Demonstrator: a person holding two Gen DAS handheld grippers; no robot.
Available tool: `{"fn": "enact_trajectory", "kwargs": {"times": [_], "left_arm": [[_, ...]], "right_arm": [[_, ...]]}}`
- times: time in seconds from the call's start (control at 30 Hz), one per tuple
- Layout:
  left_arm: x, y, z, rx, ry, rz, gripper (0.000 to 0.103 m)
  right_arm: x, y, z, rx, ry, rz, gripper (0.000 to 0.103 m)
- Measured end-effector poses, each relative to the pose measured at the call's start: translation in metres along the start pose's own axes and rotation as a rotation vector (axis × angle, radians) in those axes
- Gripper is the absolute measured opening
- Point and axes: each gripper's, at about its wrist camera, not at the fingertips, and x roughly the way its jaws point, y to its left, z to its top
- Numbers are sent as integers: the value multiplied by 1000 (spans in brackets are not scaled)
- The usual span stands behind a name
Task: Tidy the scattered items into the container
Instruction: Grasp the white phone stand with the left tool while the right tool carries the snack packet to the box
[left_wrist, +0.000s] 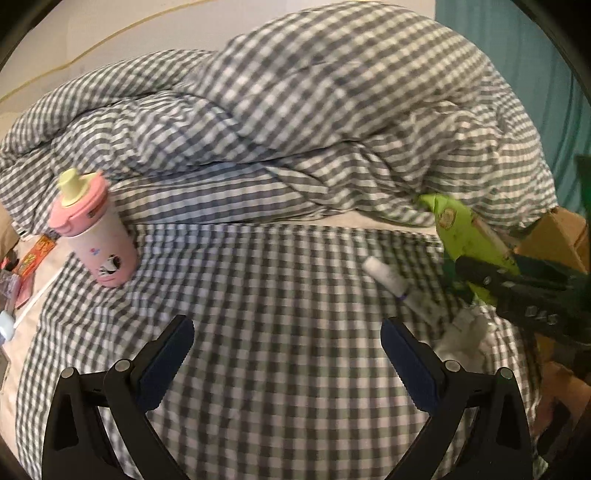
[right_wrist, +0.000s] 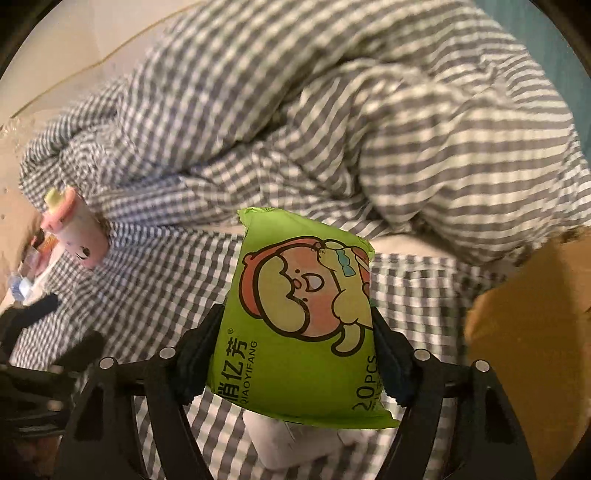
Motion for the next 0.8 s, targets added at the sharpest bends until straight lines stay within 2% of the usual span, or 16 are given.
{"fn": "enact_trajectory", "kwargs": {"times": [0.4,0.57,0.8], "left_arm": [[31,-90,-16,129,76,-163,103],[48,-128,-25,202,103,-204,103],[63,-165,-37,235,137,-247,103]], "right_arm": [[-82,-34,11,29,-123,-48,73],[-107,-48,11,38,-158,-62,73],[-136,-73,7,64,-202,-93,73]]}}
